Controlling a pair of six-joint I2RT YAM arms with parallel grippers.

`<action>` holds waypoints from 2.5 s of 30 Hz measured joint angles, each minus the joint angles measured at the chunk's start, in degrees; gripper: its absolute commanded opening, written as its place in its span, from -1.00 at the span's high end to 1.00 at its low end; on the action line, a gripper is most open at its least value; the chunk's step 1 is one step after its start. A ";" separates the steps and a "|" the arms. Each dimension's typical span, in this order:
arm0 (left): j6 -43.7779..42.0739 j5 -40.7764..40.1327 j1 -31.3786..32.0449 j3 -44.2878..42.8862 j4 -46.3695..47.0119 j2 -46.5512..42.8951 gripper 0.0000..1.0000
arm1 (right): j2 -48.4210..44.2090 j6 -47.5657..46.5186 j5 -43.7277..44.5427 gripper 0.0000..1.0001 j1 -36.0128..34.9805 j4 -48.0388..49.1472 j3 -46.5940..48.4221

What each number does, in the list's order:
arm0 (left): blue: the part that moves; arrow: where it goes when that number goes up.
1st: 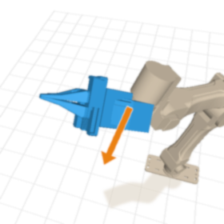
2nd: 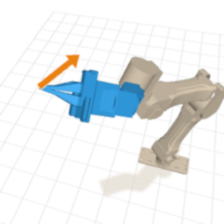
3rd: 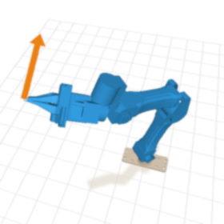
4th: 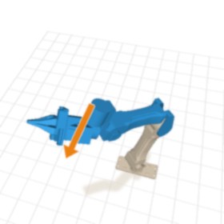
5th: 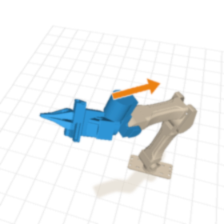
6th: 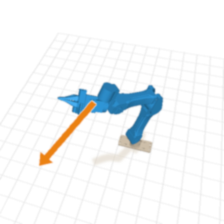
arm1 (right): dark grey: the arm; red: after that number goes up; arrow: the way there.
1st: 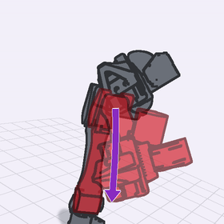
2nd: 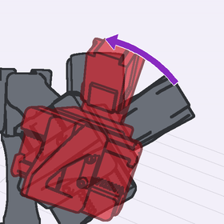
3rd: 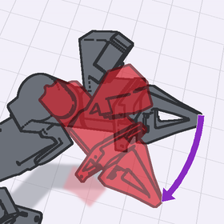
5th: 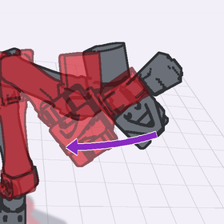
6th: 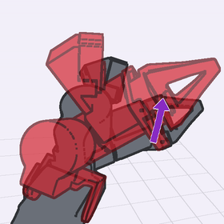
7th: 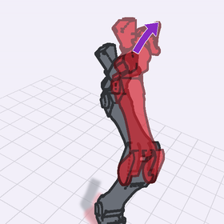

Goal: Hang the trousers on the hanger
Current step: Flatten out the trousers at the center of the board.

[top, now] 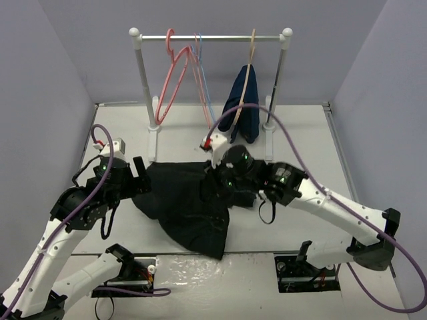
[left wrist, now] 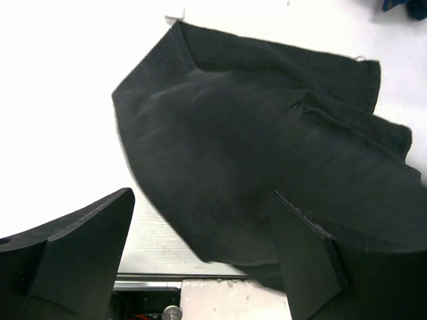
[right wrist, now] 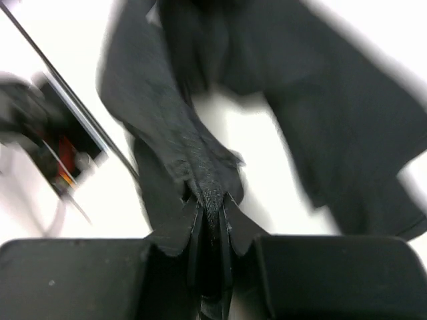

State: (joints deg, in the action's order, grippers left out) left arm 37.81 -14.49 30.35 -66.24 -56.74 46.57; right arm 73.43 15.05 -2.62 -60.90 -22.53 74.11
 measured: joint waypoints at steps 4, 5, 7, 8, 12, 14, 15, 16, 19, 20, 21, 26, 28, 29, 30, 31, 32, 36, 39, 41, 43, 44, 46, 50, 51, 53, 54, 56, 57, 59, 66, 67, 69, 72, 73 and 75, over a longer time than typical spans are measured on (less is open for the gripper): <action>-0.49 -0.76 0.00 -0.99 -0.05 -0.94 -0.57 | 6.81 -3.91 3.33 1.00 -0.11 -8.31 26.83; -0.57 -0.87 0.00 -1.02 -0.06 -1.16 -0.57 | 7.94 -4.75 4.09 1.00 -0.11 -9.77 31.55; -0.60 -1.03 0.00 -1.03 -0.02 -1.56 -0.57 | 10.32 -6.34 5.94 1.00 -0.11 -14.79 40.81; -0.60 -1.04 0.00 -1.03 -0.01 -1.67 -0.57 | 11.15 -6.93 6.65 1.00 -0.11 -16.57 43.82; -0.60 -0.60 -0.04 -0.51 1.61 -1.99 -0.57 | 13.45 -9.34 8.66 1.00 0.07 -22.09 52.02; -0.65 0.24 -0.05 1.62 4.21 -2.57 -0.59 | 13.80 -10.35 9.38 1.00 0.07 -23.52 53.22; -0.69 0.85 -0.06 3.05 5.39 -2.90 -0.60 | 13.85 -10.81 9.76 1.00 0.07 -24.09 53.39; -0.73 1.46 -0.07 4.49 6.57 -3.24 -0.61 | 13.90 -11.27 10.14 1.00 0.07 -24.66 53.57; -0.76 4.50 -0.07 9.66 11.25 -3.25 -0.64 | 13.85 -12.22 12.71 1.00 0.50 -25.79 52.88; -0.73 5.28 -0.07 11.51 12.77 -3.02 -0.65 | 13.71 -12.28 13.45 1.00 0.91 -25.88 52.07; -0.69 5.97 -0.07 13.33 14.17 -2.71 -0.65 | 13.51 -12.28 14.11 1.00 1.38 -25.92 51.08; 0.50 7.26 -0.07 20.25 18.83 0.27 -0.65 | 10.20 -9.87 16.07 1.00 10.07 -25.15 38.22; 1.06 7.21 -0.07 21.96 19.90 0.59 -0.66 | 9.08 -8.44 16.86 1.00 13.83 -25.35 32.93; 1.31 7.17 -0.07 22.63 20.38 0.56 -0.65 | 8.52 -7.78 17.25 1.00 15.68 -25.15 30.34; 1.49 7.13 -0.07 23.22 20.96 0.51 -0.65 | 7.54 -7.33 17.28 1.00 17.57 -24.24 27.06; 1.63 7.11 -0.07 23.76 21.46 0.52 -0.65 | 6.52 -6.89 16.92 1.00 19.56 -23.80 23.83; 1.73 7.11 -0.07 24.28 21.92 0.64 -0.66 | 5.70 -6.46 16.52 1.00 21.65 -23.70 21.10; 2.07 7.11 -0.07 26.29 24.33 2.12 -0.66 | 3.17 -5.40 13.55 0.99 32.32 -19.63 10.43; 2.40 6.75 -0.07 27.23 25.65 4.49 -0.66 | 3.24 -4.62 11.11 0.33 41.23 -18.09 3.90; 2.73 6.39 -0.07 27.58 26.29 6.03 -0.66 | 4.12 -4.08 10.42 -0.13 45.51 -17.27 1.12; 3.12 5.21 -0.07 27.61 27.27 7.34 -0.66 | 4.89 -3.26 9.64 -0.37 46.31 -16.19 0.51; 3.30 4.66 -0.07 27.61 27.98 7.97 -0.66 | 5.24 -3.17 9.19 -0.44 46.52 -15.51 0.34; 4.06 3.66 -0.11 27.61 29.78 9.66 -0.66 | 5.33 -2.83 7.28 -0.54 46.53 -13.69 0.17; 5.25 3.51 -0.81 27.62 35.11 14.38 -0.66 | 3.43 -2.30 3.14 -0.61 46.53 -10.46 -0.83; 5.57 3.74 -0.97 27.61 36.92 15.89 -0.66 | 2.54 -1.99 2.37 -0.63 46.53 -9.97 -1.38; 6.04 4.15 -1.35 27.62 40.06 18.80 -0.66 | 0.60 -1.39 1.11 -0.66 46.53 -9.02 -3.00; 6.23 4.33 -1.59 27.60 41.21 20.47 -0.66 | -0.55 -1.08 0.52 -0.67 46.53 -8.48 -4.11; 6.59 5.36 -2.38 27.58 43.23 23.80 -0.65 | -2.87 -0.06 -0.64 -0.69 46.53 -7.22 -7.01; 6.81 5.94 -2.96 27.58 44.26 25.45 -0.65 | -4.14 0.63 -1.20 -0.70 46.53 -6.40 -9.18; 7.42 7.28 -4.05 27.58 46.10 28.59 -0.56 | -6.27 2.32 -2.35 -0.70 46.53 -5.57 -13.33; 10.39 11.88 -4.90 27.54 51.55 34.93 1.00 | -11.86 8.59 -4.32 -0.71 46.53 -2.44 -24.62; 10.46 12.18 -4.86 27.42 51.71 34.64 1.00 | -12.46 9.53 -4.31 -0.72 46.53 -2.17 -26.05; 10.10 12.27 -4.47 27.00 51.11 33.29 1.00 | -13.38 11.72 -4.10 -0.75 46.53 -1.34 -28.95; 8.29 10.66 -3.49 24.75 46.85 28.21 1.00 | -13.55 15.32 -3.25 -0.84 46.54 0.00 -33.23; 7.71 10.03 -3.06 23.41 45.16 26.19 1.00 | -13.51 16.47 -2.92 -0.90 46.56 0.56 -34.80; 6.81 9.00 -2.27 20.30 42.69 22.25 1.00 | -13.16 18.66 -2.56 -0.99 46.58 1.18 -37.85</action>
State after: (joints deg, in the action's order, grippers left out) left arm 44.62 -5.49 28.07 -45.93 -14.05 68.83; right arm 60.26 33.71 -5.17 -14.33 -21.35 36.26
